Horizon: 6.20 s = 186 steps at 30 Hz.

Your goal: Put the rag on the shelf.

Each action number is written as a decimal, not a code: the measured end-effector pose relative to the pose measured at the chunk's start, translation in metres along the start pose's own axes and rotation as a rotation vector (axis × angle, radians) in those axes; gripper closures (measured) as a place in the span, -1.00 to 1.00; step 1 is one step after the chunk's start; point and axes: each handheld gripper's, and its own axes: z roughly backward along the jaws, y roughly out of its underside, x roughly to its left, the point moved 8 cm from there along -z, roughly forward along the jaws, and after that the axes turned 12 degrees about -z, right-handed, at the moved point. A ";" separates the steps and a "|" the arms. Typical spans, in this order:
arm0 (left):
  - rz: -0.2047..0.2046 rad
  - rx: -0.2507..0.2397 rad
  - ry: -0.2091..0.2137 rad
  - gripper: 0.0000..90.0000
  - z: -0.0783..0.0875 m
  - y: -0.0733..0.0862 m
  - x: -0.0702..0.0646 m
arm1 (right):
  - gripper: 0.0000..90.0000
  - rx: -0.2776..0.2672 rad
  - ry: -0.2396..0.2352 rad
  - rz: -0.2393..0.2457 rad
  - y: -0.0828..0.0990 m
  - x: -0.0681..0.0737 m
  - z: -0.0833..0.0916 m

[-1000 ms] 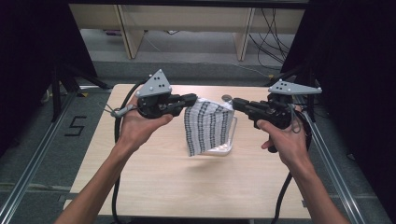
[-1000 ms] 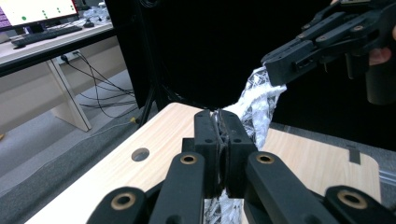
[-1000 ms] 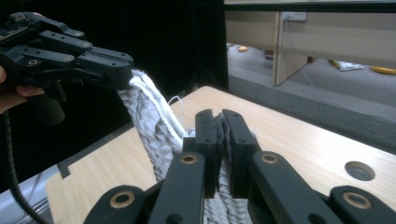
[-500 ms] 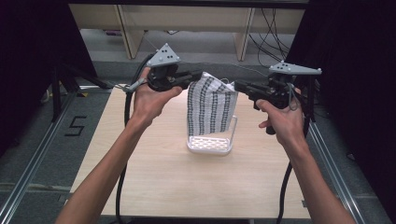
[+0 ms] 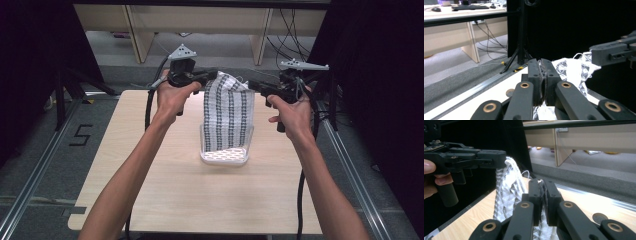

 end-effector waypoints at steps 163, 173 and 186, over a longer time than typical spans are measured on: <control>-0.007 0.153 0.208 -0.49 0.101 0.134 -0.106 | -0.15 0.142 -0.091 0.097 0.116 0.019 0.023; -0.006 0.169 0.204 -0.53 0.104 0.142 -0.107 | -0.21 0.121 -0.080 0.094 0.119 0.018 0.026; -0.001 0.170 0.202 -0.54 0.111 0.150 -0.112 | -0.21 0.125 -0.089 0.099 0.132 0.022 0.032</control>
